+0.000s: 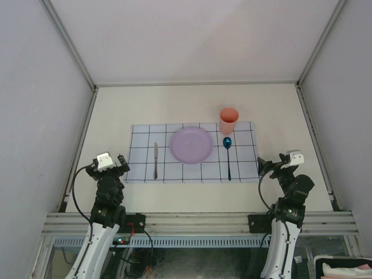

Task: Set the dinner table for one person
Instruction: Reset both arms

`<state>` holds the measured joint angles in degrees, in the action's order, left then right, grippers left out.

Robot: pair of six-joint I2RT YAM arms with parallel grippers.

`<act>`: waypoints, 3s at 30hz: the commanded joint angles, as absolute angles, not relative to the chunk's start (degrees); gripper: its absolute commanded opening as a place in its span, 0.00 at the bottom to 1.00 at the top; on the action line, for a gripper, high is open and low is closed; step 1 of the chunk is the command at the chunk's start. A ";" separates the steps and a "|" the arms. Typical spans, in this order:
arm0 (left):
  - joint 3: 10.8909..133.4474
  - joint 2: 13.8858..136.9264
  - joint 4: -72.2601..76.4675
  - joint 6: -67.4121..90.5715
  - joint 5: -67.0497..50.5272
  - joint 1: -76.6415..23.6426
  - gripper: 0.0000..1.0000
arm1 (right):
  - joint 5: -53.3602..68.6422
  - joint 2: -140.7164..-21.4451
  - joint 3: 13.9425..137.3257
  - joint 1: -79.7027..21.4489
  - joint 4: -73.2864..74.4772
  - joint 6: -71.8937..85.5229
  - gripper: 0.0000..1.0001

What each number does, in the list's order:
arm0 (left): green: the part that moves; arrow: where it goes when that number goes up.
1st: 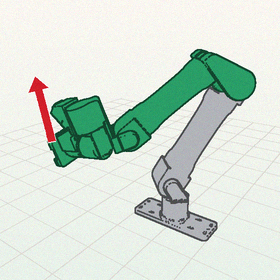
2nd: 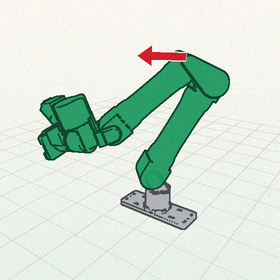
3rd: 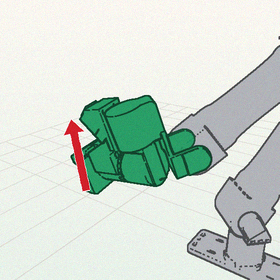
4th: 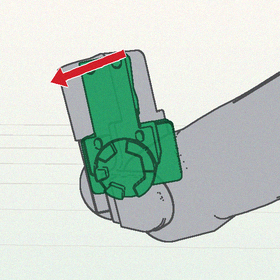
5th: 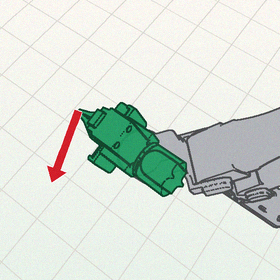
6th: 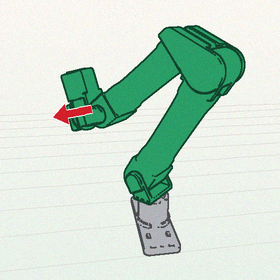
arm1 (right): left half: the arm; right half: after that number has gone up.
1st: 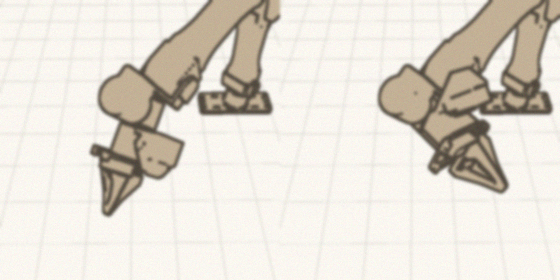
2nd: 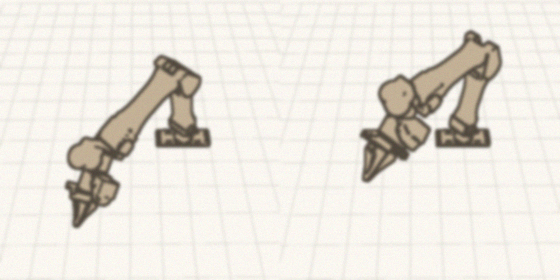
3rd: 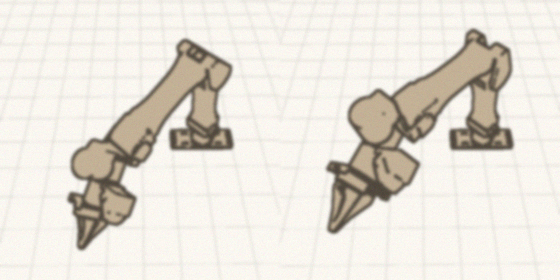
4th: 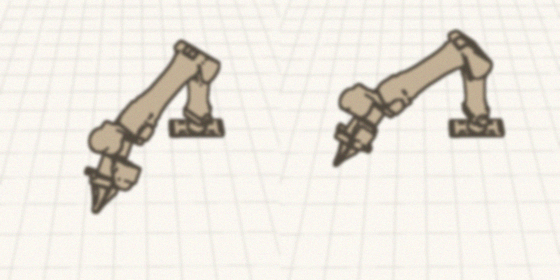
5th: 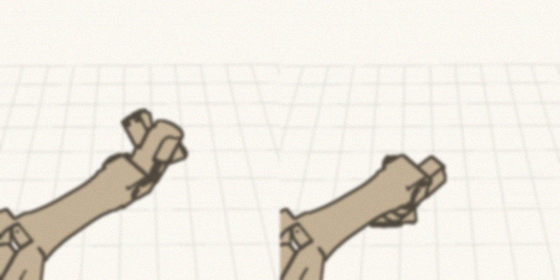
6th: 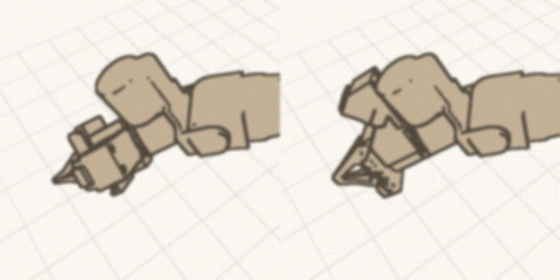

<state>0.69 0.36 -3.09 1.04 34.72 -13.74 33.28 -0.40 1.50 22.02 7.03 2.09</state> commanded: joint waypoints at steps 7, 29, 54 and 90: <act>-3.94 -7.95 -3.32 3.05 39.32 -13.61 1.00 | 35.01 3.78 -2.36 22.51 9.04 1.05 1.00; -5.01 -11.42 -5.21 3.30 35.31 -10.25 1.00 | 34.20 4.13 -2.29 21.92 9.33 0.97 1.00; -4.97 -11.42 -5.27 3.31 35.33 -10.22 1.00 | 30.42 3.42 -2.11 18.41 9.13 0.53 1.00; -5.01 -11.42 -5.27 3.30 35.33 -10.26 1.00 | 30.17 3.34 -2.11 18.28 9.12 0.45 1.00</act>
<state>0.69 0.34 -3.62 2.46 35.81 -10.57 30.50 -0.40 1.50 18.59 6.96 1.19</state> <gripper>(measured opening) 0.996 0.995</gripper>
